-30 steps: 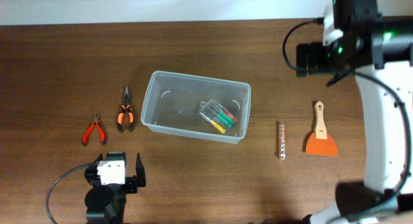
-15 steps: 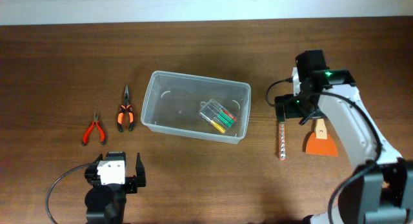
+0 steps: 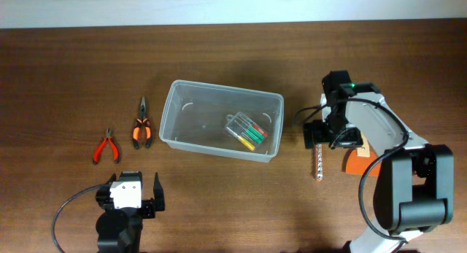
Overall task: Pack container
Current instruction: 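Lower right gripper onto the orange bit strip and grasp it, then carry the orange bit strip into the container and release it, then move right gripper over the wooden scraper handle and grasp it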
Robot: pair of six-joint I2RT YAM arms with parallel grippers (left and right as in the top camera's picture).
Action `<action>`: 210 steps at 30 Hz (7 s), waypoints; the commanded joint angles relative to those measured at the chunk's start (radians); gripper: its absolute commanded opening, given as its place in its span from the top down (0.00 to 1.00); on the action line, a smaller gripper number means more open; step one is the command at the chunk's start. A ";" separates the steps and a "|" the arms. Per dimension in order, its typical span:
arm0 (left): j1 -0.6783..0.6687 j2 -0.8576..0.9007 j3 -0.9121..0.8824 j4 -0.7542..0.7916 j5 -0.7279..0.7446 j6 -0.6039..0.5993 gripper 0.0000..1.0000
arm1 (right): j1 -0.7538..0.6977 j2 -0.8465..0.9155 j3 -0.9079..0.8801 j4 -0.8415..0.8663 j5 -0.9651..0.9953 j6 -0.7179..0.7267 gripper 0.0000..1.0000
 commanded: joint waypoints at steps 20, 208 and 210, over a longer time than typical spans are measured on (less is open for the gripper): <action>-0.005 -0.006 -0.007 0.001 -0.007 0.019 0.01 | -0.002 0.006 -0.180 0.158 -0.032 0.029 0.13; -0.005 -0.006 -0.007 0.001 -0.007 0.020 0.01 | -0.277 0.275 0.148 0.072 0.084 -0.097 0.58; -0.005 -0.006 -0.007 0.001 -0.007 0.020 0.01 | -0.277 0.275 0.148 0.064 0.084 -0.093 0.58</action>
